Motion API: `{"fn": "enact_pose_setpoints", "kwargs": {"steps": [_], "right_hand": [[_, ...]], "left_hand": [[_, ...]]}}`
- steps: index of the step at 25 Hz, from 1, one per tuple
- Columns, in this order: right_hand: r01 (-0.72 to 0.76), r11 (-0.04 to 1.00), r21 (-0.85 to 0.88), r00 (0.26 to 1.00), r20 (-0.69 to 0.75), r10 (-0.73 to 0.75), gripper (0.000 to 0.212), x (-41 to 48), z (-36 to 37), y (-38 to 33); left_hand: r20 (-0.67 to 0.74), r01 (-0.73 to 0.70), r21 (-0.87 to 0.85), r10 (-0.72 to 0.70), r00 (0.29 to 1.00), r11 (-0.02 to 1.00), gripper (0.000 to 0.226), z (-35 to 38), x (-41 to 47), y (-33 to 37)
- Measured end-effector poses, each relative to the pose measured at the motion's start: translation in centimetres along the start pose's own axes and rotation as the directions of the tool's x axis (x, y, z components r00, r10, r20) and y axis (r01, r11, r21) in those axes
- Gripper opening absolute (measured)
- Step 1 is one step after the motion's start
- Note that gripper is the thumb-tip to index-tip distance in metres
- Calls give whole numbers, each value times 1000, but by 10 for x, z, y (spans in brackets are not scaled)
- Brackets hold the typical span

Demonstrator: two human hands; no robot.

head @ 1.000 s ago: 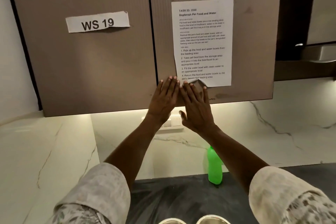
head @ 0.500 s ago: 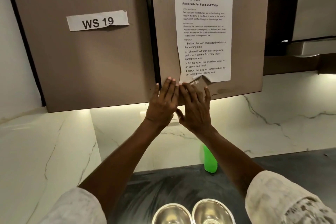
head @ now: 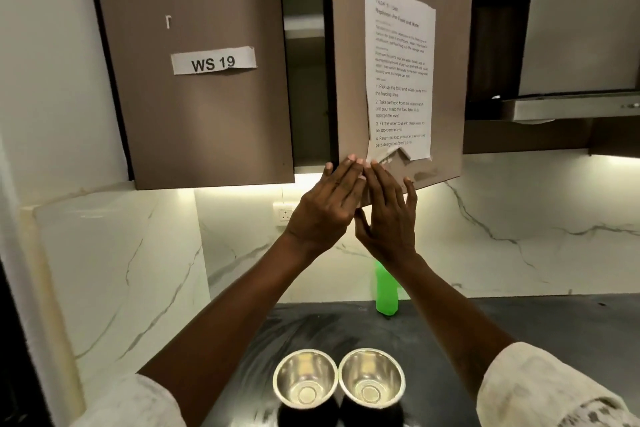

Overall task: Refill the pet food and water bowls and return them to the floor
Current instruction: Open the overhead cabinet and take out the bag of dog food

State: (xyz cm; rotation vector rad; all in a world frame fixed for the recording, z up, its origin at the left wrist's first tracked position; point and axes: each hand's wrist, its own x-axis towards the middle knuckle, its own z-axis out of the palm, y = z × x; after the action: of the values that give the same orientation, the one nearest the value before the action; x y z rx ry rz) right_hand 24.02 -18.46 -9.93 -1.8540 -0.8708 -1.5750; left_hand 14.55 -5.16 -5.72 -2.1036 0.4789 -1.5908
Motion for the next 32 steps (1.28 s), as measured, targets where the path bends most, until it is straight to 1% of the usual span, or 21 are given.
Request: {"fn": "enact_pose_setpoints", "kwargs": {"steps": [1, 3, 5, 6, 8, 10, 12, 15, 17, 19, 20, 23, 26, 27, 30, 32], "right_hand": [[-4, 1000, -12, 1000, 9, 4, 69, -5, -14, 5], [-29, 999, -25, 999, 30, 30, 69, -15, -44, 14], [-81, 997, -18, 995, 53, 82, 72, -24, -76, 25], [-114, 993, -18, 992, 61, 115, 73, -28, -90, 30], [-174, 985, -1, 983, 56, 174, 74, -34, -118, 42], [-253, 966, 56, 967, 36, 251, 71, -41, -145, 55], [-322, 943, 89, 947, 13, 322, 71, -49, -168, 68], [-388, 920, 52, 922, 5, 388, 81, -59, -194, 87], [-468, 882, 46, 884, 29, 467, 87, -64, -202, 93], [-572, 814, 99, 820, 76, 567, 93, -73, -204, 89], [-604, 786, 130, 797, 106, 594, 96, -79, -202, 85], [-626, 766, 149, 778, 195, 598, 99, -86, -197, 77], [-688, 708, 162, 724, 224, 652, 96, -77, -189, 73], [-681, 715, 159, 730, 212, 649, 95, -75, -184, 73], [-562, 811, 164, 824, 193, 532, 88, -72, -162, 64], [-533, 824, 191, 843, 198, 500, 85, -65, -143, 57]], "left_hand": [[-15, 29, -29, -29, 999, 999, 56, -11, 5, 14], [-33, 141, -116, -146, 989, 983, 68, -34, 16, 44], [-4, 256, -199, -262, 965, 946, 78, -55, 27, 75], [23, 266, -213, -267, 963, 940, 80, -63, 34, 88], [87, 194, -218, -179, 980, 956, 80, -72, 49, 110], [142, 105, -238, -73, 987, 965, 80, -79, 68, 132], [168, 53, -255, -10, 986, 966, 82, -83, 88, 152], [190, -2, -271, 55, 980, 963, 83, -80, 110, 176], [189, -16, -291, 74, 979, 957, 83, -75, 121, 187], [184, -22, -312, 83, 979, 950, 86, -71, 129, 197], [194, -22, -323, 89, 977, 946, 89, -70, 132, 201], [222, -17, -343, 99, 970, 939, 94, -64, 133, 205], [248, 44, -331, 42, 968, 943, 91, -55, 117, 188], [269, 83, -320, 7, 963, 944, 89, -51, 108, 180], [333, 172, -283, -72, 940, 944, 87, -34, 83, 152], [355, 190, -260, -90, 931, 947, 87, -21, 69, 134]]}}
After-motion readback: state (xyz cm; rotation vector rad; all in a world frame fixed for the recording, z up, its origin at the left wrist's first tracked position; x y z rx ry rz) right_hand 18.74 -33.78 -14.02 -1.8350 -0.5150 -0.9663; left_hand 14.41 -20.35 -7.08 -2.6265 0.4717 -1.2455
